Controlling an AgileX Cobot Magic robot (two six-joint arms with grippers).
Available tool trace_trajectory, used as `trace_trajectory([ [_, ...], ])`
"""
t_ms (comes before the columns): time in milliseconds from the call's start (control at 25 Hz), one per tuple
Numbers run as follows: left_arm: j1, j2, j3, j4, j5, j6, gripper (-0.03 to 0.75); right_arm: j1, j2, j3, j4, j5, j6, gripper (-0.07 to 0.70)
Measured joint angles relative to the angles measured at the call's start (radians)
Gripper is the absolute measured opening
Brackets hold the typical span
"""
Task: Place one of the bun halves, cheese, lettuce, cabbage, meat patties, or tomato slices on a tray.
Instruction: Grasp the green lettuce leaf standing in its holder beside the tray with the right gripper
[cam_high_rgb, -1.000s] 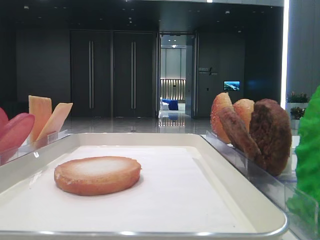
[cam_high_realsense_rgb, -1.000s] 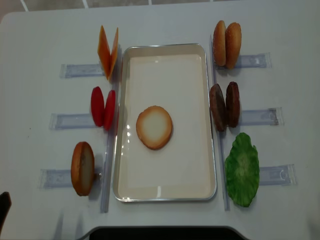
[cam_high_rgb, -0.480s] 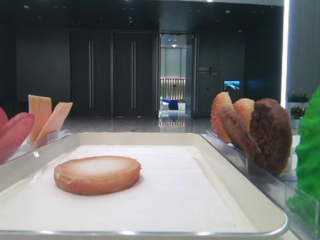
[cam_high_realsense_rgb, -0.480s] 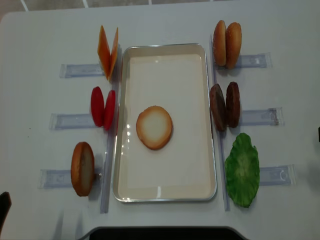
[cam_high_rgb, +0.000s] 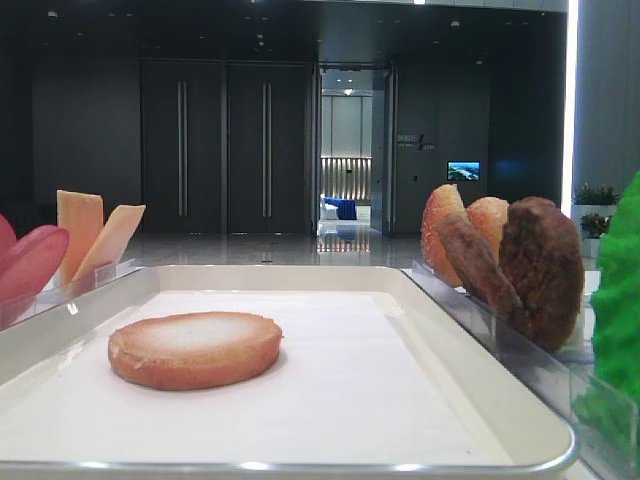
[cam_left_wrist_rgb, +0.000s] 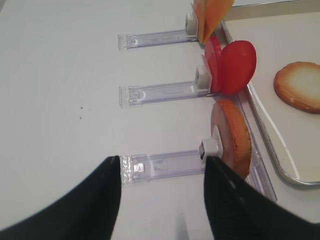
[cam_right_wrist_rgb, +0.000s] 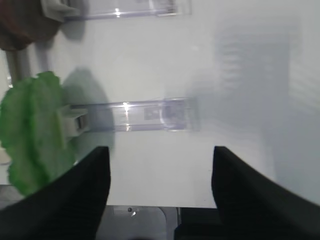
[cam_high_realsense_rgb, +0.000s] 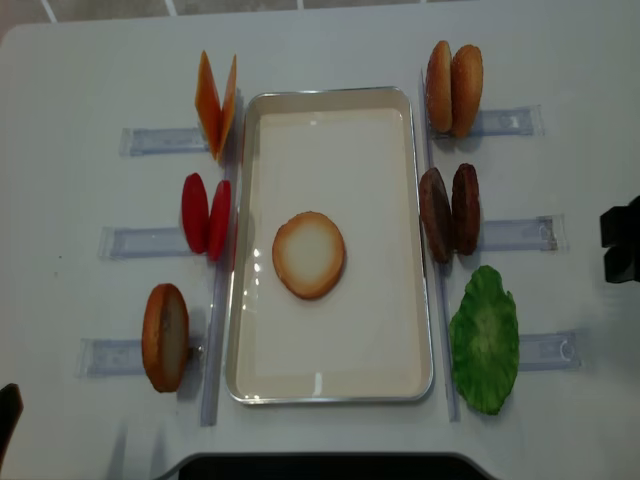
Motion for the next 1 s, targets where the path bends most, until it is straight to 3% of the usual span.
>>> trace_trajectory([
  [240,0.0,0.0,0.0,0.0,0.0,0.0,0.408,0.327,0.021,-0.016,-0.028,-0.002,0.218,0.415],
  [400,0.0,0.0,0.0,0.0,0.0,0.0,0.408,0.468,0.076,-0.016,-0.085,-0.024,0.346,0.415],
  [600,0.0,0.0,0.0,0.0,0.0,0.0,0.408,0.539,0.164,-0.016,-0.086,-0.067,0.375,0.414],
  [1000,0.0,0.0,0.0,0.0,0.0,0.0,0.408,0.544,0.211,-0.016,-0.089,-0.146,0.383,0.375],
])
